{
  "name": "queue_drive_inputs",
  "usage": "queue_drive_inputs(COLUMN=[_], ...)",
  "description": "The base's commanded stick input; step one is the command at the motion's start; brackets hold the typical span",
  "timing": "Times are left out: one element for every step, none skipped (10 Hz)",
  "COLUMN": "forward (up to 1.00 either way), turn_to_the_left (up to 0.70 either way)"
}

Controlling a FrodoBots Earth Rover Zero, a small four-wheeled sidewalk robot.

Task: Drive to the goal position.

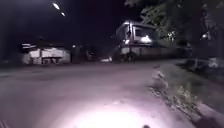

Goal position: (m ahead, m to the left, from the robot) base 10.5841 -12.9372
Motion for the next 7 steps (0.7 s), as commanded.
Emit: queue_drive_inputs(forward=[0.7, 0.7, 0.7, 0.7, 0.7, 0.7, 0.7], turn_to_the_left=[-0.35, -0.35, -0.35, -0.27, 0.0, 0.0, 0.0])
